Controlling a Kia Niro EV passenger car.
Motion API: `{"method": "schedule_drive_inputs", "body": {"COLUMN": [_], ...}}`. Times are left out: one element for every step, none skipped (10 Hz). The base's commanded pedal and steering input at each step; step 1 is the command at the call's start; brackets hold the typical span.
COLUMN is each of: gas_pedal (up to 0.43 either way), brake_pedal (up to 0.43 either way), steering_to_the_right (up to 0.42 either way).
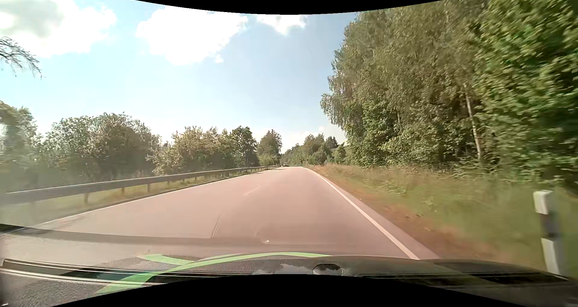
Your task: Follow the waypoints while adhering to traffic rules and regulations
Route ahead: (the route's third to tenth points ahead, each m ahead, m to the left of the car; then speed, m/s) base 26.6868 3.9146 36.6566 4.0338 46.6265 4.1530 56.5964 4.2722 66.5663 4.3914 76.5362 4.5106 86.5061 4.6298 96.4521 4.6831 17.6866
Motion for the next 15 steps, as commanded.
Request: {"method": "schedule_drive_inputs", "body": {"gas_pedal": [0.398, 0.398, 0.398, 0.398, 0.409, 0.409, 0.409, 0.398, 0.378, 0.378, 0.378, 0.378, 0.378, 0.39, 0.398], "brake_pedal": [0.0, 0.0, 0.0, 0.0, 0.0, 0.0, 0.0, 0.0, 0.0, 0.0, 0.0, 0.0, 0.0, 0.0, 0.0], "steering_to_the_right": [-0.005, -0.005, -0.005, -0.005, -0.005, -0.004, -0.004, -0.004, -0.005, -0.004, -0.004, -0.004, -0.004, -0.004, -0.005]}}
